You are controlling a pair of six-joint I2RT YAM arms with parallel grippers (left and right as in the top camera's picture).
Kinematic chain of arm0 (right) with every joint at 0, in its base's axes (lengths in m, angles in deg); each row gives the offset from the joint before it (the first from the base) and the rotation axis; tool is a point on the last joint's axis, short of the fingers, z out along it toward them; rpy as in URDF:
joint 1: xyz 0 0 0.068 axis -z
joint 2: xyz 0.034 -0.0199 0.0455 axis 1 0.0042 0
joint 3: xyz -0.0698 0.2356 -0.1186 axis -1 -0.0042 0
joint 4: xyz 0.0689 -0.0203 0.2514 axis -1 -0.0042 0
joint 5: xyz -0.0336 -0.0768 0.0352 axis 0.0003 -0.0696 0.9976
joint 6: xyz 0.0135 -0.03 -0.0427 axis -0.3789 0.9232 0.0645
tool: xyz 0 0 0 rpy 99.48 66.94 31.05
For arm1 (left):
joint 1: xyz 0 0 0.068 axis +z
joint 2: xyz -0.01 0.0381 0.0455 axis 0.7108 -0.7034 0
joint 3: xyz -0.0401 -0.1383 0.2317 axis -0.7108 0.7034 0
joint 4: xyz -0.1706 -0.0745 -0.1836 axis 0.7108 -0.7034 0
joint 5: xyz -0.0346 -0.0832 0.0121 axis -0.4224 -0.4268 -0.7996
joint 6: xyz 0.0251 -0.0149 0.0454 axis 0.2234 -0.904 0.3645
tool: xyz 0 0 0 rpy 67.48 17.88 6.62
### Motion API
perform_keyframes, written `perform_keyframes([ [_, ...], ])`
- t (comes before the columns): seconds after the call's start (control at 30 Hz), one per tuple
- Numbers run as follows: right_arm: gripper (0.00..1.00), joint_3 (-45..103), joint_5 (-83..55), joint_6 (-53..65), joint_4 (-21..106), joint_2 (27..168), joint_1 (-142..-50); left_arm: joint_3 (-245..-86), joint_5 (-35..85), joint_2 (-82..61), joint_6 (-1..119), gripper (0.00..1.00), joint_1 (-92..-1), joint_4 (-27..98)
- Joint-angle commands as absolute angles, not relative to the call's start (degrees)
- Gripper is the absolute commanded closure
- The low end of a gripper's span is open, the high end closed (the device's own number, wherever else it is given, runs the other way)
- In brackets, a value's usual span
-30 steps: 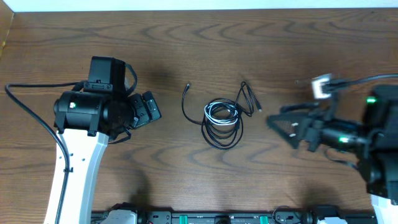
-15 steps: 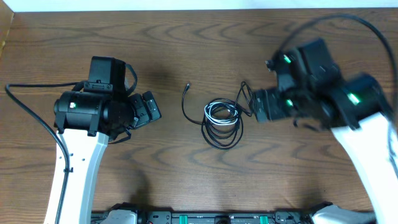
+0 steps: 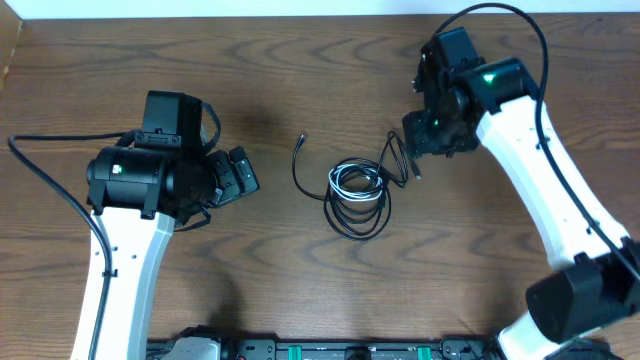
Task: Untangle cables
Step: 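Move the right gripper over the cable bundle and grasp it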
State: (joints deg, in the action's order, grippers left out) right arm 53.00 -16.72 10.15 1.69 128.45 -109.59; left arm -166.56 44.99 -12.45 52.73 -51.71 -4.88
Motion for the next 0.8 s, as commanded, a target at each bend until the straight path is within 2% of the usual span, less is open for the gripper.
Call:
perform_keyframes([
  [0.0,0.34,53.6,-4.3,18.0,1.6,130.3,-108.1,-166.9,44.5,-12.4,52.4,0.02,-51.4,-5.1],
  [0.1,0.37,53.6,-4.8,18.0,2.2,131.9,-108.0,-166.9,44.5,-12.4,52.4,0.02,-51.4,-5.1],
  [0.2,0.53,53.5,-6.9,17.9,3.2,132.9,-108.0,-166.9,44.5,-12.4,52.4,0.02,-51.4,-5.1],
  [0.23,0.55,53.5,-7.9,17.3,3.6,133.3,-107.9,-166.9,44.5,-12.4,52.4,0.02,-51.4,-5.1],
  [0.3,0.54,53.5,-9.6,15.5,4.9,133.6,-107.8,-166.9,44.5,-12.4,52.4,0.02,-51.4,-5.1],
  [0.4,0.48,53.5,-9.7,14.8,6.4,133.7,-107.6,-166.9,44.5,-12.4,52.4,0.02,-51.4,-5.1],
  [0.57,0.48,52.3,-9.4,13.4,6.6,133.7,-108.1,-166.9,44.5,-12.4,52.4,0.02,-51.4,-5.1],
  [0.77,0.58,47.1,-10.1,12.0,11.0,133.7,-109.0,-166.9,44.5,-12.4,52.4,0.02,-51.4,-5.1],
])
